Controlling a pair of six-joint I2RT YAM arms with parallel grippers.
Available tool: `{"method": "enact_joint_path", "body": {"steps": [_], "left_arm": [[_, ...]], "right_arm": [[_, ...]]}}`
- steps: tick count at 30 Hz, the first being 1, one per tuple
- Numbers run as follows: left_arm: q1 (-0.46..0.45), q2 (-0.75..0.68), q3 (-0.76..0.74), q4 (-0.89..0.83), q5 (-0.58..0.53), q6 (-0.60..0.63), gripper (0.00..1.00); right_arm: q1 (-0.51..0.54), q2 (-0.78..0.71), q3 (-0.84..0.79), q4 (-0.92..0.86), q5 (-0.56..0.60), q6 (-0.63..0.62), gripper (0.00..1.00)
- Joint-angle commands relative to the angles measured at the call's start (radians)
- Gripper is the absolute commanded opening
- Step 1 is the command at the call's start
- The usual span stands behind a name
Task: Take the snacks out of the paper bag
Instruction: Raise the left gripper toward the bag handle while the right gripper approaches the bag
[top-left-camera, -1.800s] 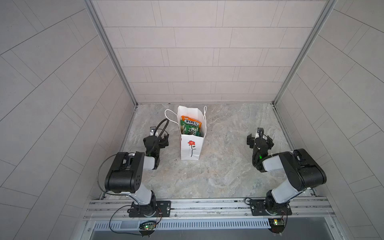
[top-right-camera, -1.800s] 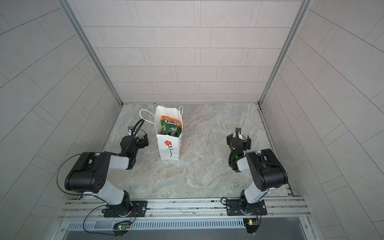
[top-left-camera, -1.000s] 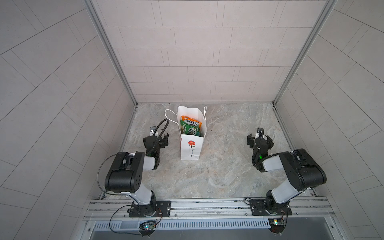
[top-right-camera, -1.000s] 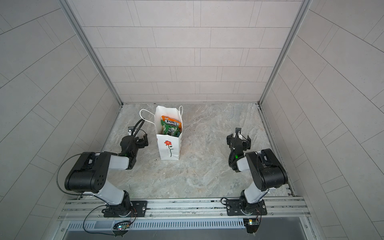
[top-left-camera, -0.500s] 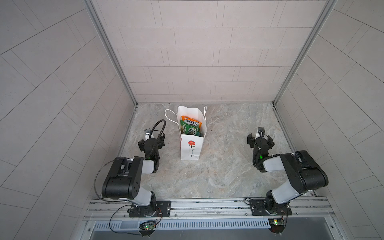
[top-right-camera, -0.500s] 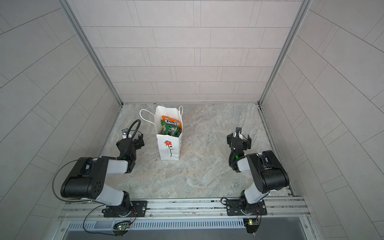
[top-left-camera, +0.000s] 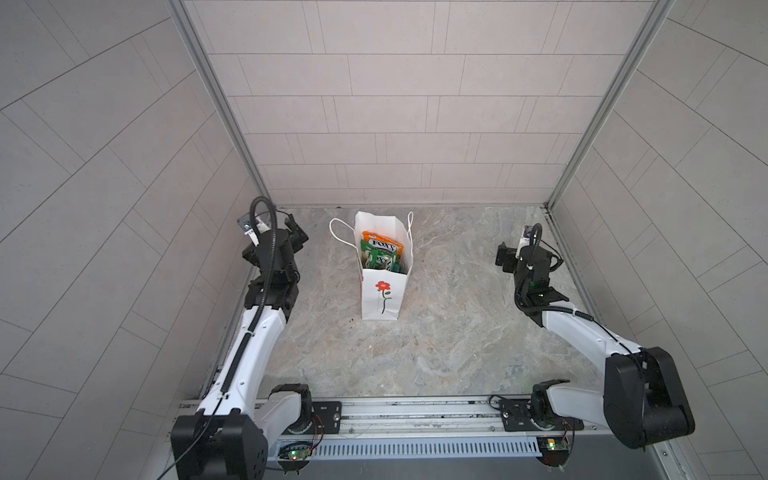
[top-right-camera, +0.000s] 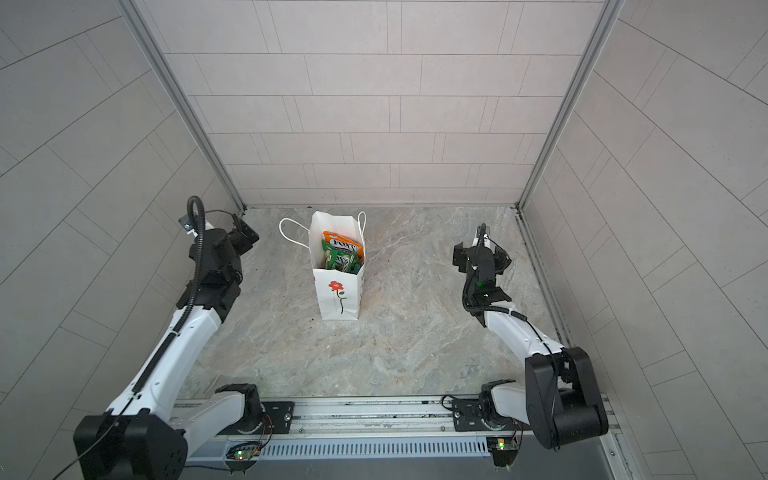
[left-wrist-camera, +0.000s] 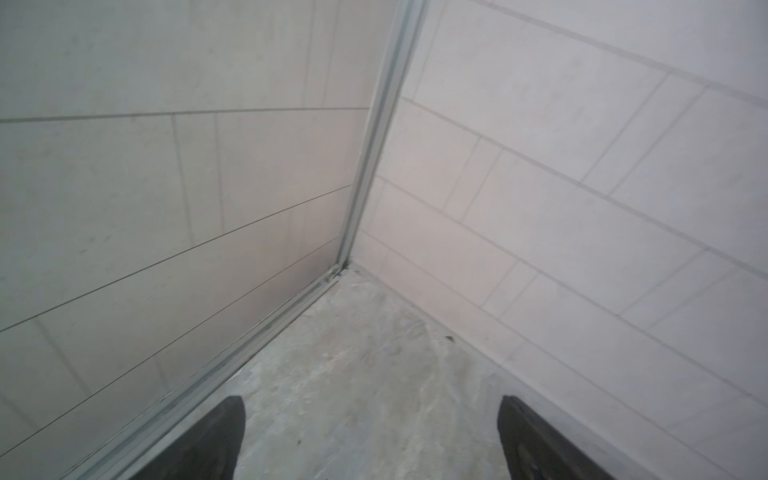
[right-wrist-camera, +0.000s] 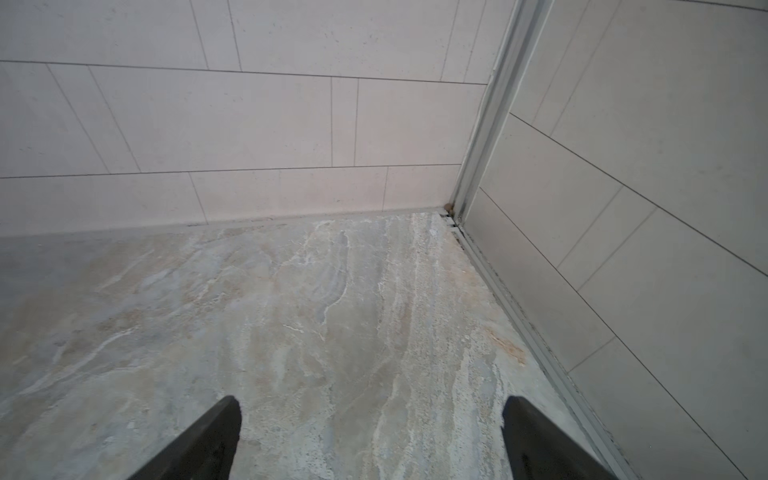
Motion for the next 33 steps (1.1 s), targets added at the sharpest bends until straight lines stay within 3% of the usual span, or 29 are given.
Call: {"method": "enact_joint_path", "body": {"steps": [1, 6, 10, 24, 33], "left_arm": [[0.009, 0.004, 0.138, -0.214, 0.387, -0.102, 1.0], [0.01, 0.074, 0.235, -0.186, 0.78, -0.268, 0.98], [0.006, 0.097, 0.223, -0.13, 0.892, -0.384, 0.92], [-0.019, 0.098, 0.198, -0.266, 0.874, -0.349, 0.73], [-0.023, 0.122, 0.179, -0.21, 0.92, -0.375, 0.46]], "right_arm": [[0.004, -0.014, 0.091, -0.299, -0.123, 0.117, 0.99], [0.005, -0.007, 0.147, -0.391, -0.318, 0.132, 0.99], [0.014, -0.021, 0.14, -0.4, -0.388, 0.125, 0.99], [0.06, -0.042, 0.126, -0.43, -0.408, 0.121, 0.99], [0.085, -0.033, 0.13, -0.437, -0.417, 0.112, 0.99]]}}
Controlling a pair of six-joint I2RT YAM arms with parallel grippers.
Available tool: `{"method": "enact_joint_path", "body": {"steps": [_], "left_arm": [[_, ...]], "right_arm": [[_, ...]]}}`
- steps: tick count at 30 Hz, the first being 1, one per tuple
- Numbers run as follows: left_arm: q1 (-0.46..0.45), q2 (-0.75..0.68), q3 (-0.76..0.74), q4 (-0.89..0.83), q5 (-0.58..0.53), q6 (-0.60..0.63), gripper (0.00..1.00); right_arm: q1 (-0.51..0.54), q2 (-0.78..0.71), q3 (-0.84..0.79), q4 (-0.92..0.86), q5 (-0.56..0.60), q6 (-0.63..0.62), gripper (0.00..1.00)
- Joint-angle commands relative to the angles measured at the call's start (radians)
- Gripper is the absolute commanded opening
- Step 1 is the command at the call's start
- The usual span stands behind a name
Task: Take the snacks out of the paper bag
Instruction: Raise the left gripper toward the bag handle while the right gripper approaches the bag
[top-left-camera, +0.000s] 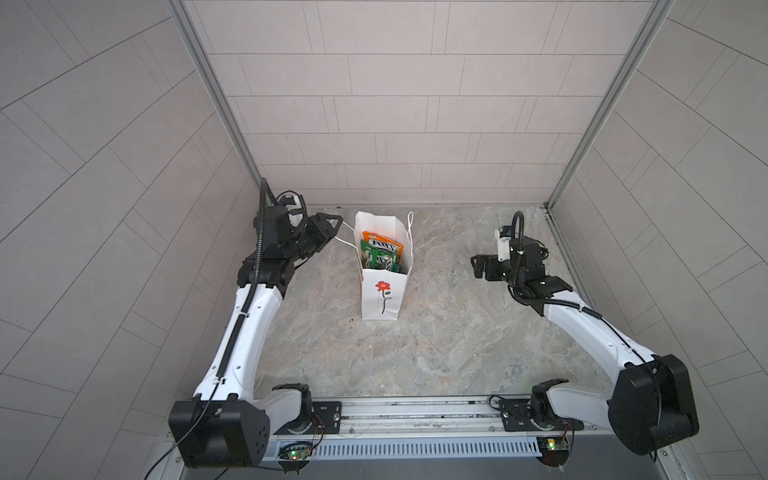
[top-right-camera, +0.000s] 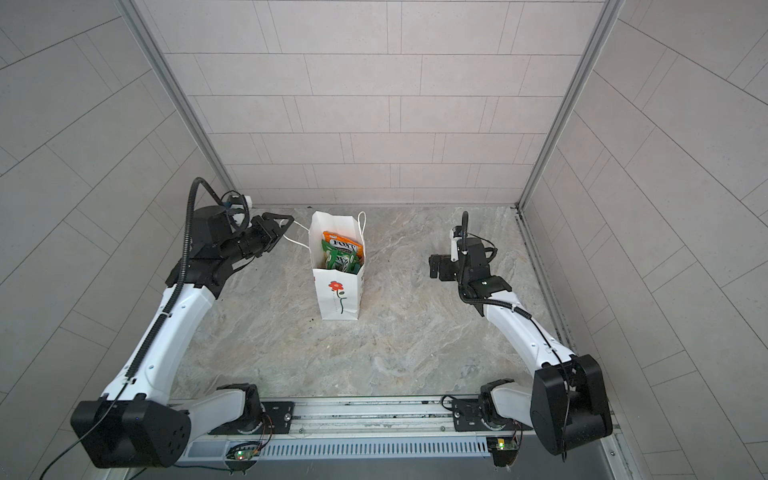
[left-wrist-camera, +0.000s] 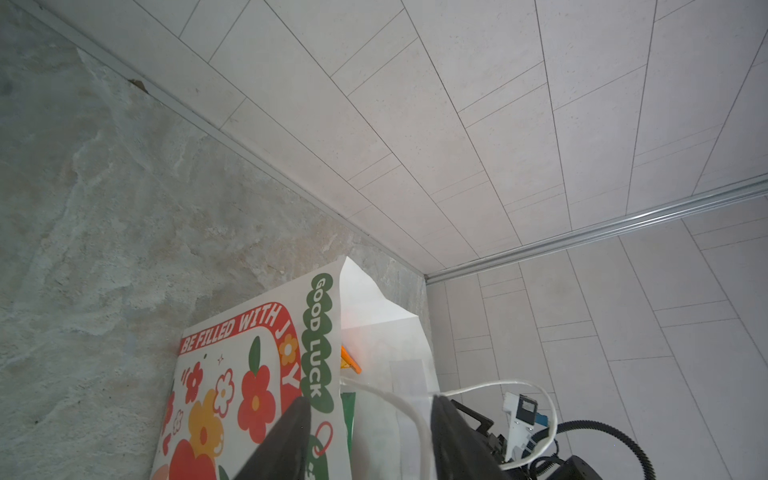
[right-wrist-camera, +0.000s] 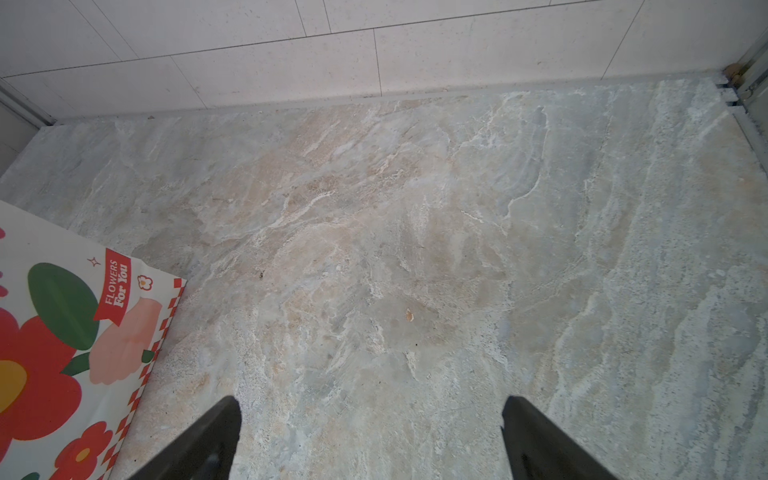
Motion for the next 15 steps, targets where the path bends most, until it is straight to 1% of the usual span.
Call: {"method": "enact_joint_path", "body": {"steps": [1, 3, 4, 6, 10, 12, 15], "left_arm": [[-0.006, 0.006, -0.008, 0.038, 0.034, -0.005, 0.44], [-0.006, 0.011, -0.008, 0.048, 0.037, -0.01, 0.34], [-0.006, 0.014, -0.008, 0.053, 0.039, -0.009, 0.32], [-0.005, 0.022, -0.002, 0.058, 0.04, -0.009, 0.21], [-0.006, 0.043, 0.022, 0.074, 0.046, 0.005, 0.09], [-0.006, 0.059, 0.044, 0.073, 0.053, 0.03, 0.0], [-0.006, 0.085, 0.08, 0.072, 0.067, 0.067, 0.0]], "right_arm": [[0.01, -0.011, -0.002, -0.018, -0.012, -0.003, 0.99], [0.017, -0.004, -0.004, -0.019, -0.021, -0.003, 0.99], [0.02, 0.001, -0.004, -0.019, -0.024, -0.004, 0.99], [0.031, 0.009, -0.007, -0.018, -0.036, -0.004, 0.99], [0.065, 0.03, -0.014, -0.01, -0.061, -0.003, 0.99], [0.093, 0.044, -0.023, 0.007, -0.079, -0.003, 0.99], [0.145, 0.065, -0.037, 0.047, -0.098, 0.004, 0.99]]}}
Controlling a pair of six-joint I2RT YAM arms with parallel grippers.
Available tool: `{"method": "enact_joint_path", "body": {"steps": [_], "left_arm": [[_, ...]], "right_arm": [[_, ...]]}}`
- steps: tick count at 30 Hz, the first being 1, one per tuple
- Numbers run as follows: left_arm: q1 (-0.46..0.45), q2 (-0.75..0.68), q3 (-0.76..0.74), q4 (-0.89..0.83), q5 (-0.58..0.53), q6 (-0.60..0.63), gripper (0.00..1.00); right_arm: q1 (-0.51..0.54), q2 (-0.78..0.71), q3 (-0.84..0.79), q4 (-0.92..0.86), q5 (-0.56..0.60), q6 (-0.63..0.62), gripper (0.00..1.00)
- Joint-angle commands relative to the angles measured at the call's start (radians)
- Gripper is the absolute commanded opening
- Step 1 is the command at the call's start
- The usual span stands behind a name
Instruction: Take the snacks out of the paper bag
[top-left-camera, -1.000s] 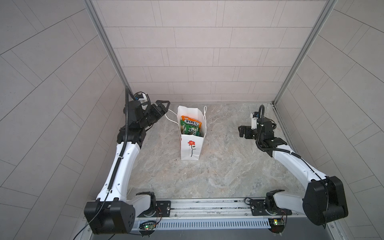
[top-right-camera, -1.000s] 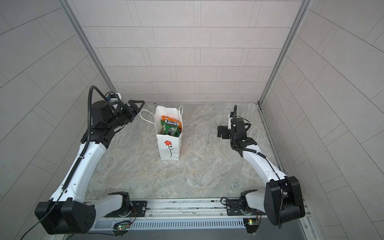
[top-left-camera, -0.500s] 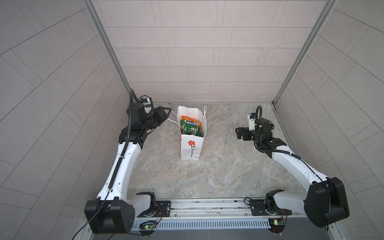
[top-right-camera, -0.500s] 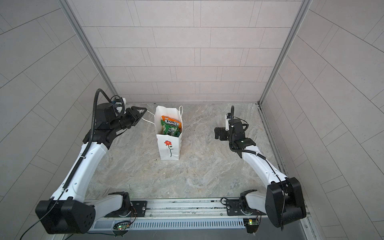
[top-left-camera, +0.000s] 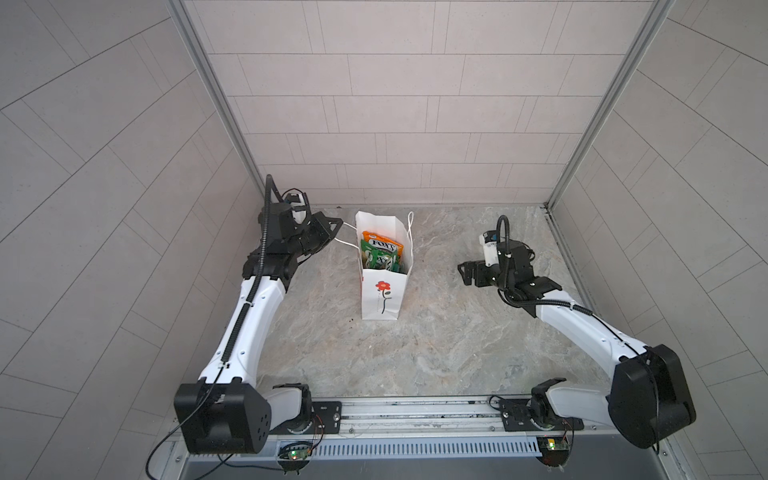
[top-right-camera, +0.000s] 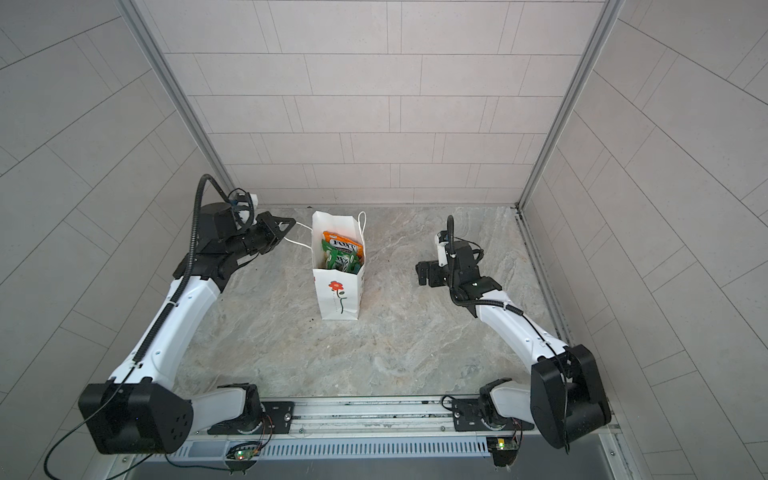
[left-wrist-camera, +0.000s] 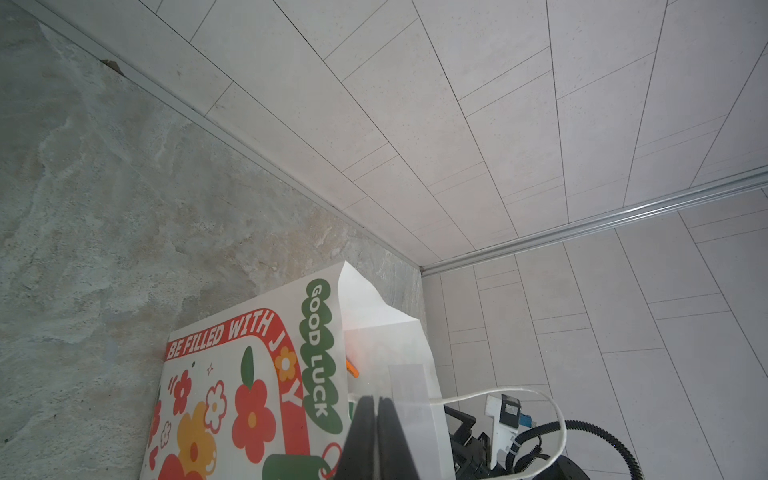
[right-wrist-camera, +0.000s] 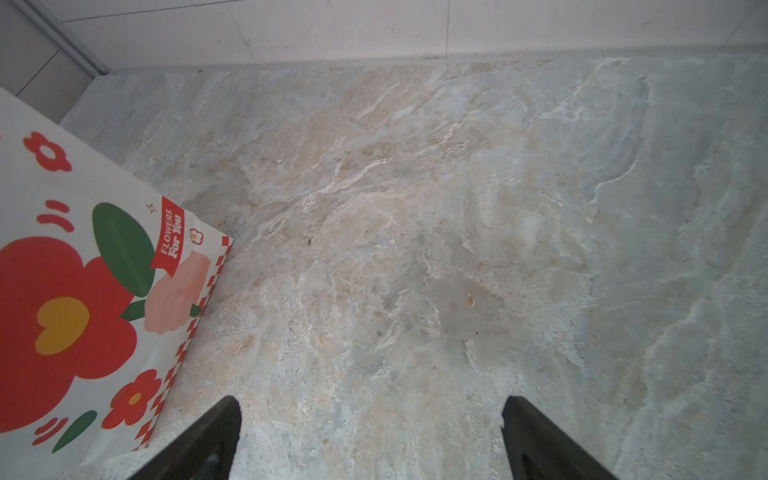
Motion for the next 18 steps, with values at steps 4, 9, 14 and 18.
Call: {"method": "enact_joint_path", "body": {"steps": [4, 9, 14, 18], "left_arm": [[-0.004, 0.048, 0.119, 0.013, 0.044, 0.09, 0.0], [-0.004, 0.089, 0.201, -0.014, 0.052, 0.161, 0.0], [-0.007, 0.15, 0.292, 0.012, 0.103, 0.169, 0.0], [-0.02, 0.202, 0.383, 0.003, 0.138, 0.174, 0.0]], "right_arm": [[0.132, 0.077, -0.02, 0.091, -0.047, 0.019, 0.99], [0.238, 0.173, -0.006, 0.216, -0.057, 0.09, 0.99], [0.31, 0.301, 0.063, 0.296, -0.067, 0.14, 0.99], [0.349, 0.399, 0.117, 0.371, -0.073, 0.164, 0.99]]}}
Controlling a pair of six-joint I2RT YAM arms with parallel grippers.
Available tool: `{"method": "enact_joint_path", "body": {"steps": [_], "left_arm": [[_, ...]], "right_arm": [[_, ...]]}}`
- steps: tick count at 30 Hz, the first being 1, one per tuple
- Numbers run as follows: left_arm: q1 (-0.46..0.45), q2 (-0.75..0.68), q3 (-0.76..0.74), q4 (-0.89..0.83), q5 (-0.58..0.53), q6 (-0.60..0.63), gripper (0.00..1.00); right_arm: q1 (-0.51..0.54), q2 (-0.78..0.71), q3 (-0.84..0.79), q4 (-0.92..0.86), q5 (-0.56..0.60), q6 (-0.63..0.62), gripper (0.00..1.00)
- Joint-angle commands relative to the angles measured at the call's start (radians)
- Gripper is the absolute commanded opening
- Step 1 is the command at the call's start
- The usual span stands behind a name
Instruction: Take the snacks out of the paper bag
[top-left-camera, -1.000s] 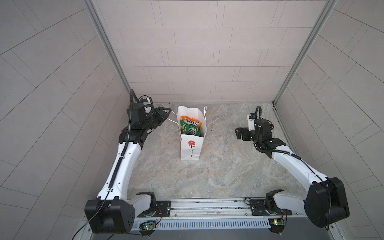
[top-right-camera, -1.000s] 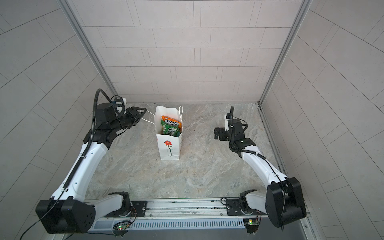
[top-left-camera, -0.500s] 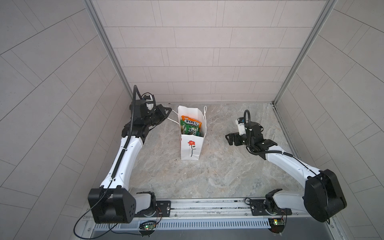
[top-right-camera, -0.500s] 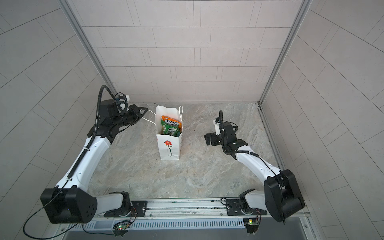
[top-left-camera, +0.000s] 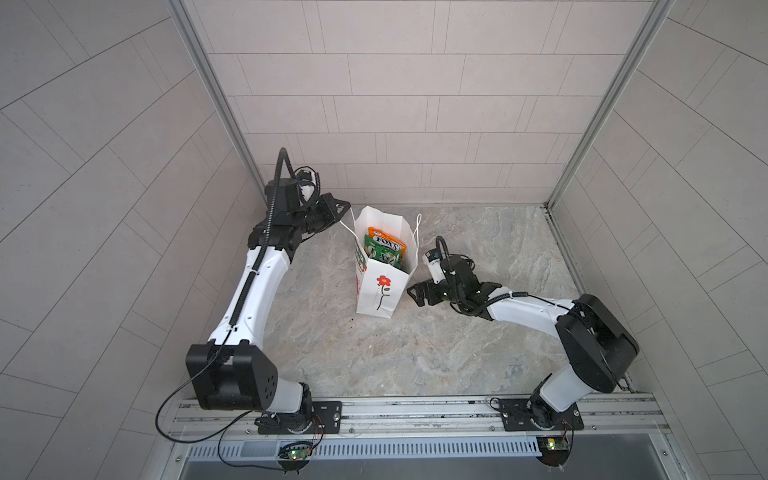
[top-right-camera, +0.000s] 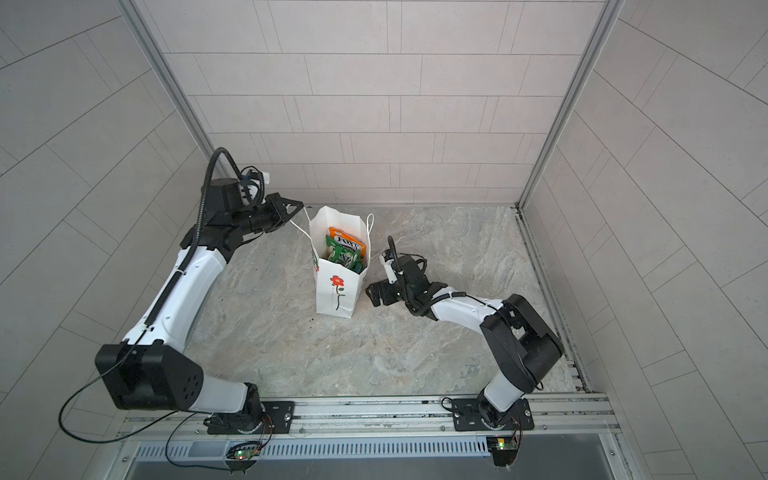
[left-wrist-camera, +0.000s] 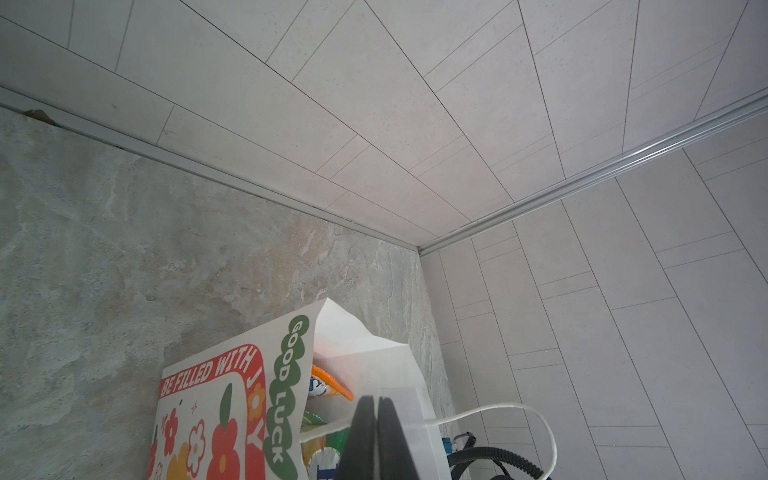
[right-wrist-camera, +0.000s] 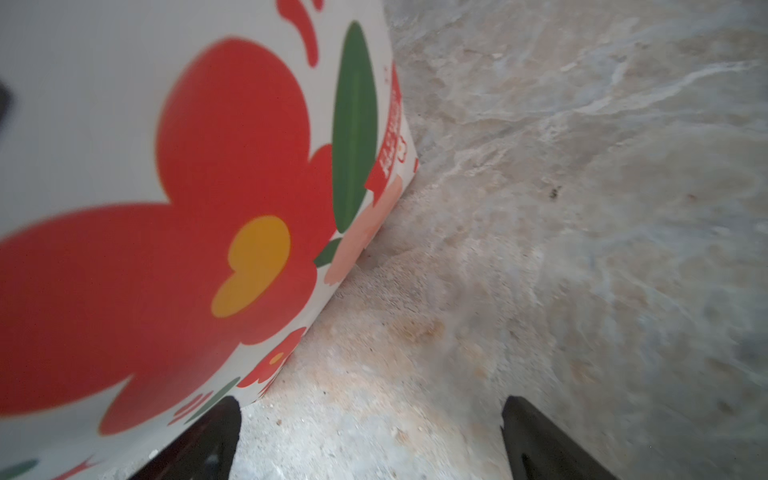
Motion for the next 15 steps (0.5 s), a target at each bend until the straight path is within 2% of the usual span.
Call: {"method": "enact_joint_path", "body": {"steps": [1, 9, 15], "left_arm": [[-0.013, 0.011, 0.125, 0.098, 0.06, 0.024, 0.0], [-0.074, 0.058, 0.284, -0.061, 0.049, 0.121, 0.0], [-0.117, 0.033, 0.323, -0.164, 0.027, 0.206, 0.0]], "right_arm": [[0.027, 0.06, 0.055, 0.104, -0.014, 0.051, 0.99], [0.056, 0.253, 0.196, 0.23, -0.037, 0.115, 0.99], [0.069, 0.4, 0.317, 0.325, -0.079, 0.181, 0.99]]}}
